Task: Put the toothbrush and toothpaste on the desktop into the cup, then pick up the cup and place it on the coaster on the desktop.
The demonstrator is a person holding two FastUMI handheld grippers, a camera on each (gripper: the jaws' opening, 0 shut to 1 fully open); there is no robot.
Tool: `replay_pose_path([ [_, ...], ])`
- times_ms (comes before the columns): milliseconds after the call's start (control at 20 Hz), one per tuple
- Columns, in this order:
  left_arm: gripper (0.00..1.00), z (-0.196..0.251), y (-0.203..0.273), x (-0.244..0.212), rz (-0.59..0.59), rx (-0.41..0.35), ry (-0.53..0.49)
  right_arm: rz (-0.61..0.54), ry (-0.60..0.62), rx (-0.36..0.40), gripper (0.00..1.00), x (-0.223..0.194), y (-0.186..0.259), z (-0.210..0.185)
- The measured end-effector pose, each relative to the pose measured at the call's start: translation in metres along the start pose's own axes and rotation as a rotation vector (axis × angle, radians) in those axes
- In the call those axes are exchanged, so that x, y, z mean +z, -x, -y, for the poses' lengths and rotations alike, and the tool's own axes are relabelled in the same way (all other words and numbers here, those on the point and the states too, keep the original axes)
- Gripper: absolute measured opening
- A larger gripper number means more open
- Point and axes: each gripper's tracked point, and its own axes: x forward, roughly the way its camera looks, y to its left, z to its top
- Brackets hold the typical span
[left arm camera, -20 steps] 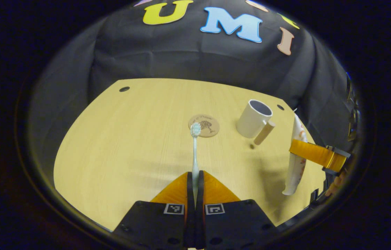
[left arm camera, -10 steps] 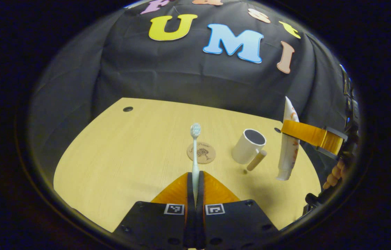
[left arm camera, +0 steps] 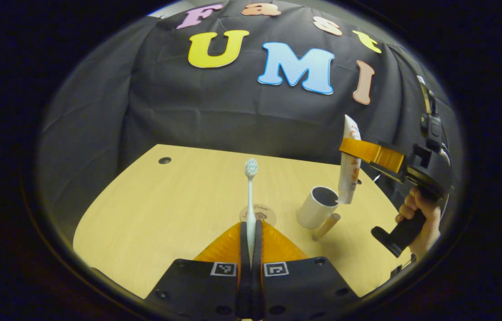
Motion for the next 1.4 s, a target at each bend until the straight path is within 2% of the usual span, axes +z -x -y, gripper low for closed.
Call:
replay_pose_path([
  [250, 0.08, 0.003, -0.004, 0.001, -0.002, -0.006, -0.002, 0.02, 0.027, -0.047, 0.17, -0.006, -0.029, 0.02],
  [550, 0.08, 0.005, -0.006, -0.002, -0.015, -0.006, 0.005, -0.035, 0.072, -0.072, 0.17, -0.033, -0.049, 0.031],
  [1100, 0.08, 0.012, -0.003, -0.007, -0.024, -0.013, 0.04, -0.185, 0.222, -0.051, 0.25, -0.083, -0.043, 0.036],
  [1150, 0.08, 0.012, -0.003, -0.007, -0.024, -0.013, 0.04, -0.2, 0.238, -0.05, 0.25, -0.087, -0.042, 0.036],
  [1200, 0.08, 0.013, -0.002, -0.007, -0.023, -0.013, 0.041, -0.214, 0.255, -0.047, 0.2, -0.091, -0.041, 0.037],
  [1250, 0.08, 0.013, -0.001, -0.007, -0.023, -0.014, 0.042, -0.228, 0.273, -0.044, 0.26, -0.095, -0.039, 0.037],
  [1350, 0.08, 0.015, -0.002, -0.007, -0.022, -0.018, 0.045, -0.259, 0.302, -0.038, 0.26, -0.103, -0.034, 0.038],
  [1400, 0.08, 0.015, -0.002, -0.006, -0.02, -0.019, 0.046, -0.273, 0.314, -0.036, 0.31, -0.105, -0.032, 0.037],
])
